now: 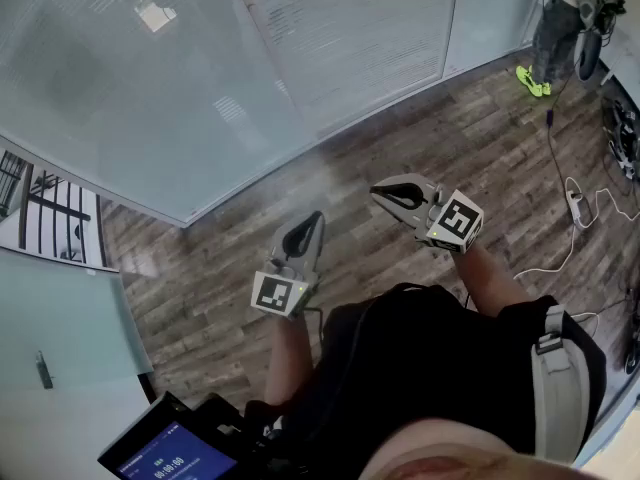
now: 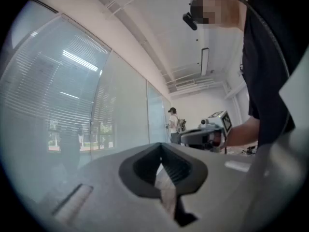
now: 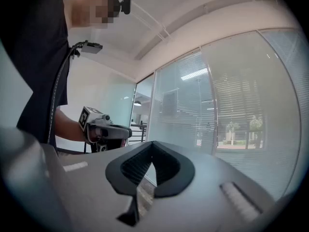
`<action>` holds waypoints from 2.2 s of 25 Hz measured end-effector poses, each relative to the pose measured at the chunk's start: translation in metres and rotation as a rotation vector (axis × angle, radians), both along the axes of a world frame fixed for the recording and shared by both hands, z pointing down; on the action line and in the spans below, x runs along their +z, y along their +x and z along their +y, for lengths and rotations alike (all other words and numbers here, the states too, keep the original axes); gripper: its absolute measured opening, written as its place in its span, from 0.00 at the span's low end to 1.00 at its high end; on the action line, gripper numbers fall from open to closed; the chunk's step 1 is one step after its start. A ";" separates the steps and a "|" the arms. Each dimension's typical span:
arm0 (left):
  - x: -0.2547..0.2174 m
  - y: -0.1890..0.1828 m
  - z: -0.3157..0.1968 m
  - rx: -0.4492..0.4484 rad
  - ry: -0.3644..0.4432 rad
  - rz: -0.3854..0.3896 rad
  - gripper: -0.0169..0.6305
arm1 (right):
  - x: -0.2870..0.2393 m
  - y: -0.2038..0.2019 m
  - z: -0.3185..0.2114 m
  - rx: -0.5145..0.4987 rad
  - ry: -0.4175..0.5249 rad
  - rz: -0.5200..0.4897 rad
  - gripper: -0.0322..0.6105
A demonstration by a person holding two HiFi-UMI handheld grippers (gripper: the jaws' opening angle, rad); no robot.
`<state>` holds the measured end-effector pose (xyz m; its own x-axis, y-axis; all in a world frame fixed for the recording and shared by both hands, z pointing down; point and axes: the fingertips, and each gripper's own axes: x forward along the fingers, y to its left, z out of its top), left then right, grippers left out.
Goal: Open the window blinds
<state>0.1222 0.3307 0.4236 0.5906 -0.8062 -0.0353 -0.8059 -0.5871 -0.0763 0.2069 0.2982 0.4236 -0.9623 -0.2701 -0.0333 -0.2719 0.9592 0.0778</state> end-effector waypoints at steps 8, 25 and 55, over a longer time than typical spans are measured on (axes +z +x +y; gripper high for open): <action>-0.001 -0.004 -0.007 -0.006 0.002 -0.001 0.03 | 0.000 -0.002 -0.009 -0.001 -0.001 0.002 0.05; -0.004 0.002 -0.005 0.005 0.002 -0.020 0.03 | -0.009 0.007 -0.018 0.009 -0.121 -0.118 0.06; 0.003 -0.040 0.003 -0.119 -0.035 -0.002 0.03 | 0.005 -0.007 -0.023 -0.012 -0.146 -0.125 0.06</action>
<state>0.0820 0.3333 0.4269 0.4911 -0.8711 -0.0048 -0.8697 -0.4900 -0.0596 0.2003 0.2753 0.4283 -0.9562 -0.2695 -0.1137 -0.2595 0.9610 -0.0959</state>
